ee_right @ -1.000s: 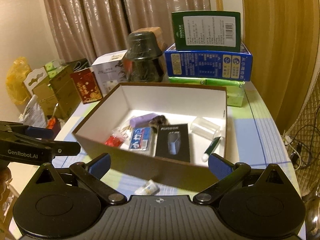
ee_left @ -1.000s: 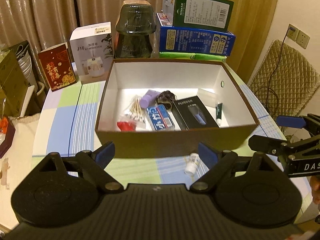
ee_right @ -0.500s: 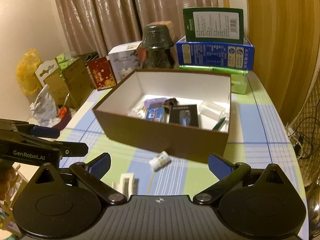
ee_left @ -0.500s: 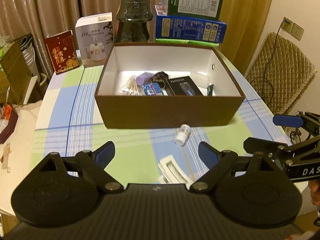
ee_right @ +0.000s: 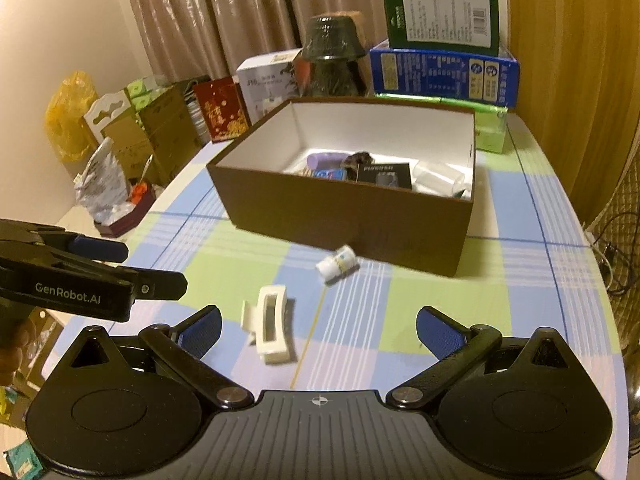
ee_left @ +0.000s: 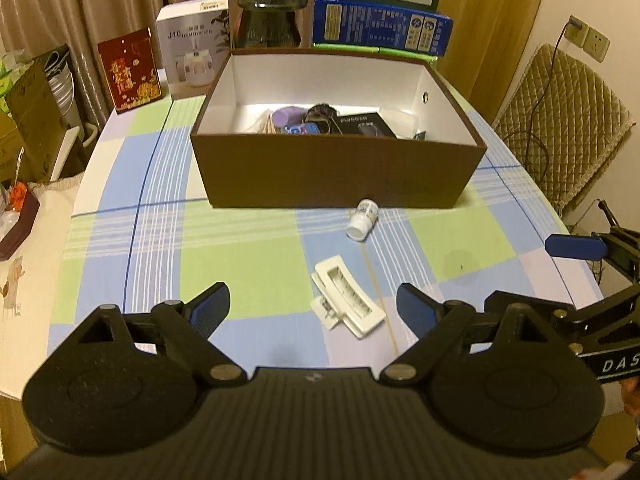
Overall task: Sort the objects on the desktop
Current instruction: 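Move the left tool toward the white claw clip while the right tool approaches the white pill bottle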
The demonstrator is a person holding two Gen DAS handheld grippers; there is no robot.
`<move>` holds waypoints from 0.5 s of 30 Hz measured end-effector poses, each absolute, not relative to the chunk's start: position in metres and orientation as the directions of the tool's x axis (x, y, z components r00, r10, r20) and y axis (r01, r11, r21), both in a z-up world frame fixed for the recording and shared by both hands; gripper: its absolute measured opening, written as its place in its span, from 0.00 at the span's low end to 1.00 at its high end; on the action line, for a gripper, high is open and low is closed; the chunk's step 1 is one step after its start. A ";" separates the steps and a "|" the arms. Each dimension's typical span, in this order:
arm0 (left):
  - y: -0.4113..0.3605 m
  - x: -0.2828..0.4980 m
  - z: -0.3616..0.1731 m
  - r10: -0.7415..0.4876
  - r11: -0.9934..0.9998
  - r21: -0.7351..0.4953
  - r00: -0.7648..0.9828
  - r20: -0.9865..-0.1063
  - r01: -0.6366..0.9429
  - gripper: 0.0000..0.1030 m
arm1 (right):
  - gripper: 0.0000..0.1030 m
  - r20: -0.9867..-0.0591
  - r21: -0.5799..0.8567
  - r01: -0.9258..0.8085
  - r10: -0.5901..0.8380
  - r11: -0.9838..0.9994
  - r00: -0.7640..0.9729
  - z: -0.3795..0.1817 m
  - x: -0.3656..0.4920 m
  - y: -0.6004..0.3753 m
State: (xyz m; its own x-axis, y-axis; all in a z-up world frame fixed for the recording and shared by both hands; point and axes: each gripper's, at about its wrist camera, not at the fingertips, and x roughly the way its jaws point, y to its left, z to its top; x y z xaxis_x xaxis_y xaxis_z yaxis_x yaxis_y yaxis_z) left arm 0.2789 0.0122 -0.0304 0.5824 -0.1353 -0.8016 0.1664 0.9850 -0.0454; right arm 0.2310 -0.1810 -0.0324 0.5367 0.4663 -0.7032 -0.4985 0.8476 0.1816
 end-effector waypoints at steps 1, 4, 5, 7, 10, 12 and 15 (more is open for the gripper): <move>0.012 0.278 -0.032 -0.134 0.985 -0.044 0.579 -0.804 0.167 0.86 | 0.98 -0.707 0.181 -0.499 0.465 0.847 0.533 -0.034 0.230 -0.181; 0.011 0.273 -0.039 -0.132 0.985 -0.043 0.562 -0.816 0.170 0.86 | 0.98 -0.720 0.181 -0.498 0.459 0.848 0.520 -0.040 0.226 -0.182; 0.011 0.272 -0.041 -0.132 0.984 -0.042 0.556 -0.821 0.170 0.86 | 0.98 -0.724 0.180 -0.497 0.457 0.849 0.516 -0.042 0.225 -0.182; 0.011 0.270 -0.046 -0.128 0.985 -0.040 0.546 -0.828 0.171 0.86 | 0.98 -0.731 0.179 -0.497 0.453 0.849 0.510 -0.045 0.223 -0.183; 0.012 0.269 -0.052 -0.122 0.985 -0.038 0.530 -0.839 0.167 0.86 | 0.98 -0.737 0.182 -0.496 0.451 0.849 0.503 -0.048 0.220 -0.184; 0.014 0.268 -0.056 -0.118 0.986 -0.035 0.527 -0.842 0.165 0.85 | 0.98 -0.741 0.183 -0.494 0.450 0.850 0.498 -0.051 0.220 -0.185; 0.015 0.267 -0.059 -0.115 0.986 -0.035 0.519 -0.847 0.161 0.86 | 0.98 -0.749 0.181 -0.491 0.443 0.852 0.493 -0.054 0.218 -0.185</move>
State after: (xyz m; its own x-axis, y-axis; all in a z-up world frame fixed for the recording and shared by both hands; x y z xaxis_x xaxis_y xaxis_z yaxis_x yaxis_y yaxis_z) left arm 0.2668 0.0153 -0.0588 0.5195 -0.1149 -0.8467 0.1612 0.9863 -0.0350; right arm 0.2185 -0.1854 -0.0544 0.4929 0.4432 -0.7487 -0.4914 0.8520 0.1808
